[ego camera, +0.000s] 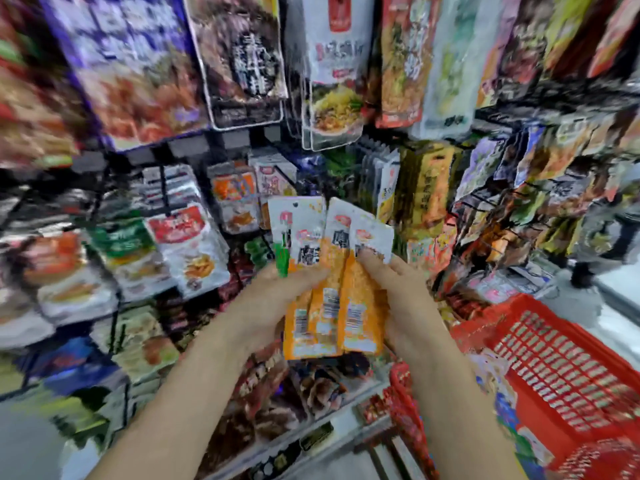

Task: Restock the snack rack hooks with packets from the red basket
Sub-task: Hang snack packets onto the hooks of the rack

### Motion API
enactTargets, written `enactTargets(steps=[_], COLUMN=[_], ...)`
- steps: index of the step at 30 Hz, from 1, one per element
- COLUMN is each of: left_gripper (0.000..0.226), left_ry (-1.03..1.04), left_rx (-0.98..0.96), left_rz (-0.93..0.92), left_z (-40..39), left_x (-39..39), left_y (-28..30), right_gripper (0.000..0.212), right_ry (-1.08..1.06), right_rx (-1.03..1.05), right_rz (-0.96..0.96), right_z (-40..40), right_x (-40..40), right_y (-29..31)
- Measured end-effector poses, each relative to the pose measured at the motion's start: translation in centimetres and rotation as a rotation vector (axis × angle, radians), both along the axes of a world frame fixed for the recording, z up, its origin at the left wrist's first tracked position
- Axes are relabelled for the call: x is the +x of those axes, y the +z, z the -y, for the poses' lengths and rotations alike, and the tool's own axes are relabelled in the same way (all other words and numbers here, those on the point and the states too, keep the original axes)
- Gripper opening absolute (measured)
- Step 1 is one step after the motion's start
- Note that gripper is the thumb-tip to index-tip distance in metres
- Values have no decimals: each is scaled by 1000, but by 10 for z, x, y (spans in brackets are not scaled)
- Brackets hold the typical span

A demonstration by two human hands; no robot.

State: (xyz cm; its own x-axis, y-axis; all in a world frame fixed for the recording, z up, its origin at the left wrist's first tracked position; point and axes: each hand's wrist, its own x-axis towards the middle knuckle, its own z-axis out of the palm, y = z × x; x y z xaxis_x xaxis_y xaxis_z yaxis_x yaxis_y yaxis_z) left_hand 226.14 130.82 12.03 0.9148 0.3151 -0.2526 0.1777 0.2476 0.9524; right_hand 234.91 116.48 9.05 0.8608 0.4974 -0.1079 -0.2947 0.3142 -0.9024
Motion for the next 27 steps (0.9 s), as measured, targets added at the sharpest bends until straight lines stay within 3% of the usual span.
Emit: enactTargets(steps=[1, 4, 6, 9, 14, 17, 21, 24, 26, 27], left_gripper=[4, 7, 11, 22, 7, 31, 14, 13, 52, 56], left_ry=[49, 218, 302, 285, 38, 86, 191, 174, 76, 56], left_rx=[36, 108, 186, 259, 230, 275, 216, 298, 373, 395], left_rz=[60, 158, 188, 177, 155, 251, 259, 208, 174, 198], left_z=[-10, -30, -41, -54, -87, -92, -92, -92, -84, -80], left_x=[-10, -37, -52, -70, -92, -103, -111, -117, -114, -110], left_y=[1, 13, 16, 22, 25, 35, 60, 78, 89, 92], right_gripper=[31, 19, 27, 31, 26, 26, 22, 5, 4, 4], right_ry=[-27, -115, -76, 7, -20, -1, -61, -272, -414, -457], right_rx=[5, -23, -46, -85, -93, -66, -71, -158, -226, -268], right_rz=[15, 120, 165, 214, 248, 222, 254, 436, 673, 800], right_z=[-9, -32, -48, -71, -80, -84, -93, -96, -105, -112], right_x=[-8, -31, -51, -81, -105, -117, -127, -121, -117, -115], right_y=[4, 13, 19, 26, 46, 60, 77, 92, 103, 108])
